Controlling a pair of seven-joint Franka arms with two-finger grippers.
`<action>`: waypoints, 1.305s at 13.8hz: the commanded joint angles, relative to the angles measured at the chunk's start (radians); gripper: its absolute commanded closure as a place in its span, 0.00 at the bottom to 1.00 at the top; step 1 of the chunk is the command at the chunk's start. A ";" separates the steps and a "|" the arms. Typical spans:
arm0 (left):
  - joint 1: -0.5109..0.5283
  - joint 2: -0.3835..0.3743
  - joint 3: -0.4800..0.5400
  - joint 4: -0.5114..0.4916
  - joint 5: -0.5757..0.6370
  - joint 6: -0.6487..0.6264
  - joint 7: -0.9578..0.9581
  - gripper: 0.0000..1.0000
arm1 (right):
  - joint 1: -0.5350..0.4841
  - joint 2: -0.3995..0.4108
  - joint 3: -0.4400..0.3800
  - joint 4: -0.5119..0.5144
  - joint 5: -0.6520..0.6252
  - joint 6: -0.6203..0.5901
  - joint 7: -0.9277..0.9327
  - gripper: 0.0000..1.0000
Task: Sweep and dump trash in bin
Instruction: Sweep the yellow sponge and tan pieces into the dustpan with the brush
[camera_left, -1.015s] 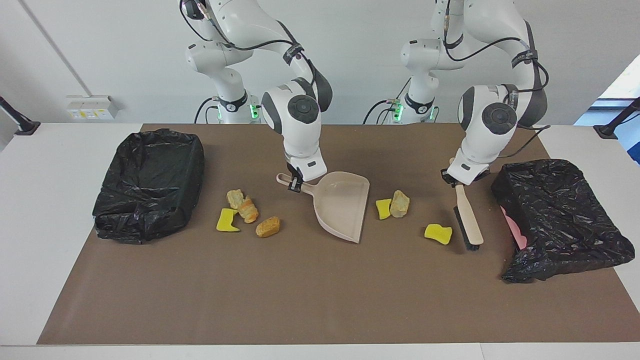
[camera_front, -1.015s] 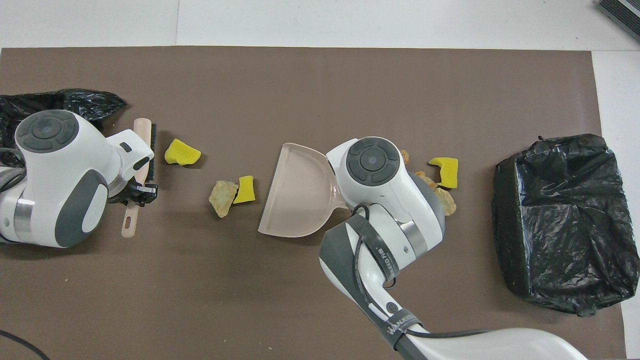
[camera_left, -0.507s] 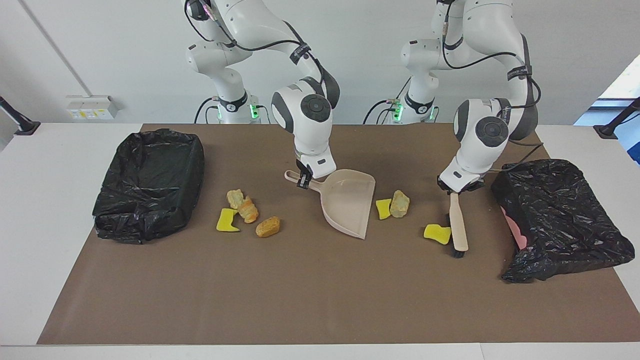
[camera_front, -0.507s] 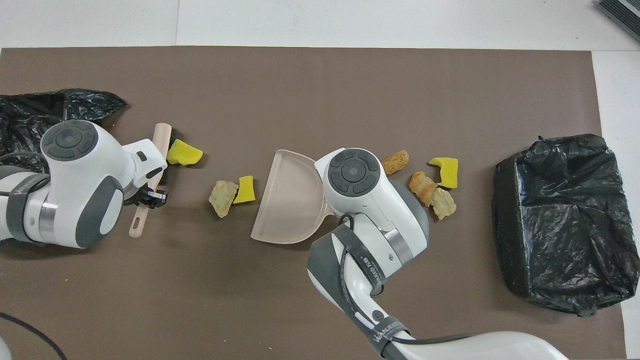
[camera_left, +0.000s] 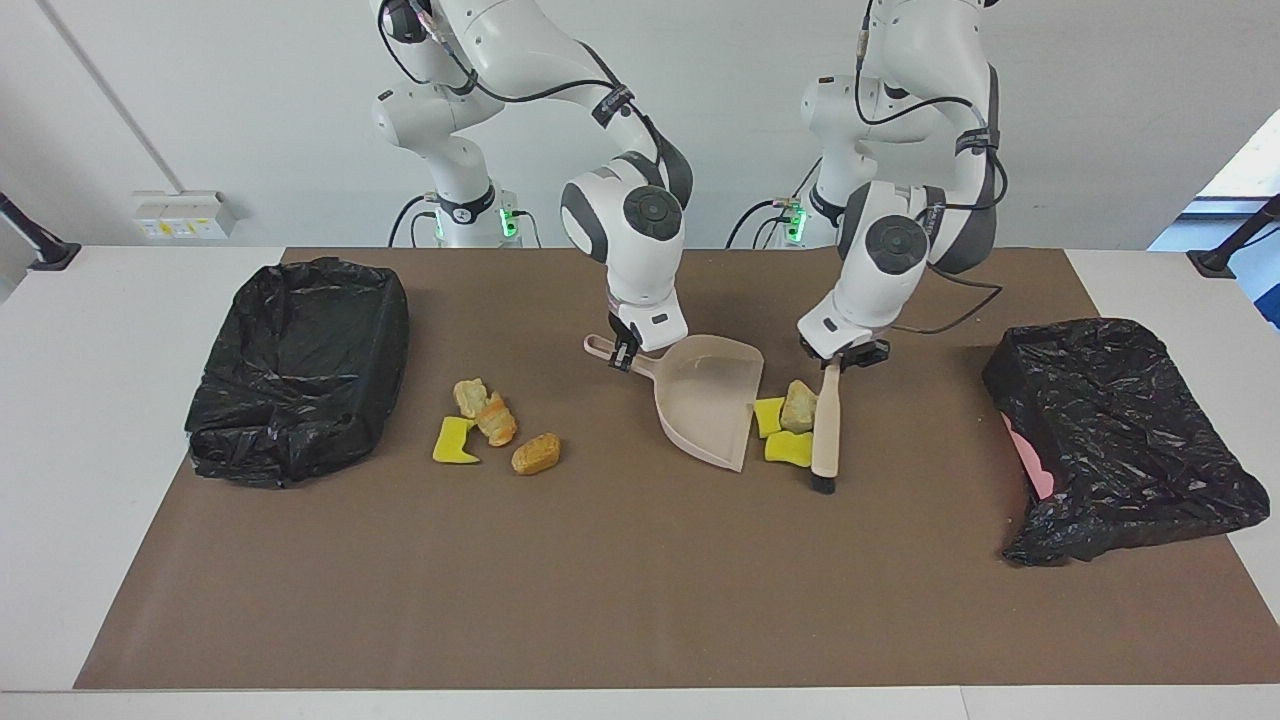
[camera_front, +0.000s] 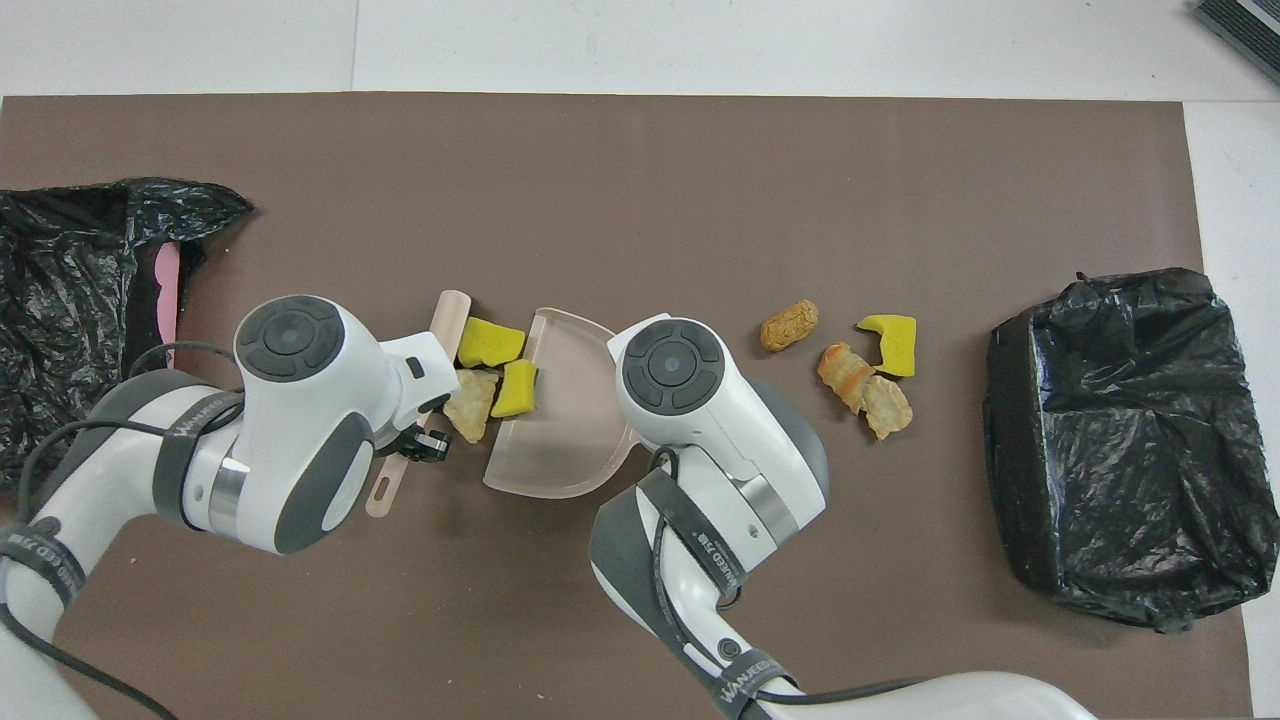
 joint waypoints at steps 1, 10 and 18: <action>-0.091 -0.042 0.015 -0.043 -0.059 0.004 0.009 1.00 | -0.009 -0.001 0.002 -0.013 0.001 0.004 -0.004 1.00; -0.160 -0.090 0.030 0.066 -0.131 -0.184 -0.150 1.00 | -0.012 -0.002 0.002 -0.014 0.001 0.004 0.001 1.00; -0.168 -0.171 0.021 0.015 -0.105 -0.253 -0.575 1.00 | -0.070 -0.096 0.001 -0.005 0.004 -0.082 0.053 1.00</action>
